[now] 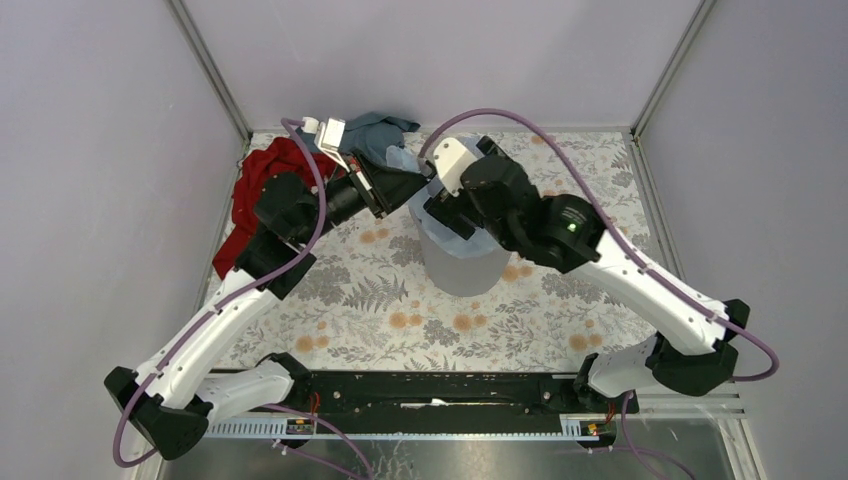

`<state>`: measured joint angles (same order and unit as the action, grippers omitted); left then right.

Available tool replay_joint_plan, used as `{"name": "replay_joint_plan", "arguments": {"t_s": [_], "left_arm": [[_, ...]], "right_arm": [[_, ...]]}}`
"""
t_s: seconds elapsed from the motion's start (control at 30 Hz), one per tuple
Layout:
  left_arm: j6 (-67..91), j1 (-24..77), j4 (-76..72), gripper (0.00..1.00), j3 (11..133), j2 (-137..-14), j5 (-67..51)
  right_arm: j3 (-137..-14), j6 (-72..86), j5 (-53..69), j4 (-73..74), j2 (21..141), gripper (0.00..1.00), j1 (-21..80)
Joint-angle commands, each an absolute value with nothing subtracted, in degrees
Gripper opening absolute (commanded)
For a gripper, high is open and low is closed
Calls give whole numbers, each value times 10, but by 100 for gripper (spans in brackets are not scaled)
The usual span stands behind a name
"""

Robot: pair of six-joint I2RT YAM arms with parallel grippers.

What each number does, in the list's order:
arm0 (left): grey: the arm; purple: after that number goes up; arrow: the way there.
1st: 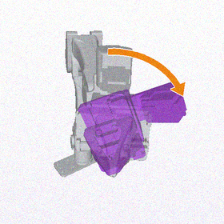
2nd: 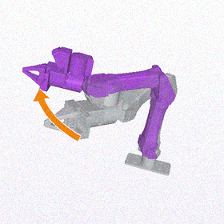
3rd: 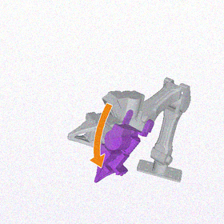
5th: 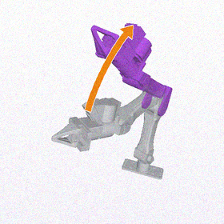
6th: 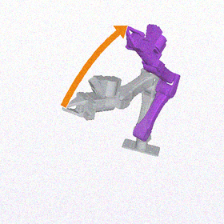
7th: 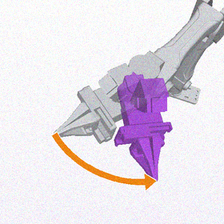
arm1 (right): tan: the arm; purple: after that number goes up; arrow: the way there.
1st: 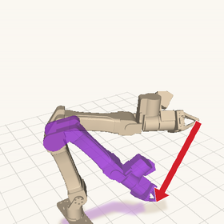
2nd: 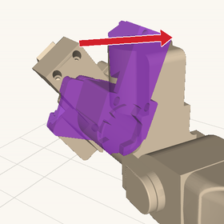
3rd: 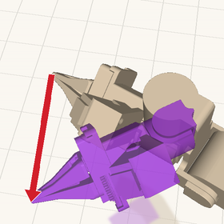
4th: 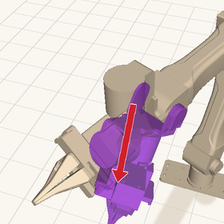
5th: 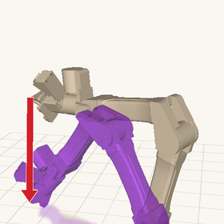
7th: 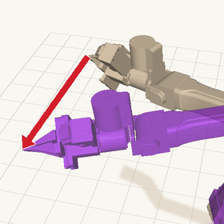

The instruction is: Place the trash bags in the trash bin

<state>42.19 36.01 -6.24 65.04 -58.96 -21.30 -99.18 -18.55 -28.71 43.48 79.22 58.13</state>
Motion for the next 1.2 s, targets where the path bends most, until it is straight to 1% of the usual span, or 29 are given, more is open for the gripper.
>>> {"name": "replay_joint_plan", "arguments": {"t_s": [0.0,0.1,0.2,0.23,0.27,0.3,0.4,0.47,0.53,0.6,0.63,0.67,0.73,0.8,0.9,0.97,1.07,1.17], "left_arm": [[433,361,-108,0,637,-575,-228],[433,361,-107,0,635,-574,-228],[432,361,-101,0,633,-571,-227],[432,361,-99,0,632,-570,-227],[432,361,-98,0,631,-568,-226],[431,361,-96,0,629,-566,-225],[429,361,-90,0,622,-558,-219],[421,361,-84,0,616,-550,-214],[404,361,-75,0,607,-544,-203],[380,361,-64,0,597,-537,-186],[373,361,-55,0,593,-534,-176],[367,361,-45,0,592,-533,-169],[357,360,-31,0,591,-531,-162],[351,360,-25,0,586,-528,-155],[338,359,-17,0,582,-525,-139],[328,359,-23,0,581,-530,-135],[310,358,-72,0,578,-553,-143],[314,358,-130,0,580,-600,-166]], "right_arm": [[-972,-277,-460,405,825,100,606],[-938,-309,-552,347,836,100,609],[-911,-327,-593,282,825,100,609],[-907,-328,-593,267,817,97,609],[-901,-330,-597,248,809,93,609],[-893,-335,-600,227,796,87,609],[-881,-341,-602,168,767,57,609],[-882,-331,-602,150,752,41,608],[-905,-287,-589,182,746,23,606],[-948,-208,-538,251,746,2,592],[-970,-150,-497,283,746,0,578],[-986,-102,-431,309,745,0,553],[-1005,-21,-272,336,741,0,482],[-1003,49,-125,327,743,0,436],[-1001,138,40,297,762,0,388],[-992,204,160,251,776,0,346],[-932,333,346,117,784,0,271],[-872,433,409,14,783,0,208]]}}
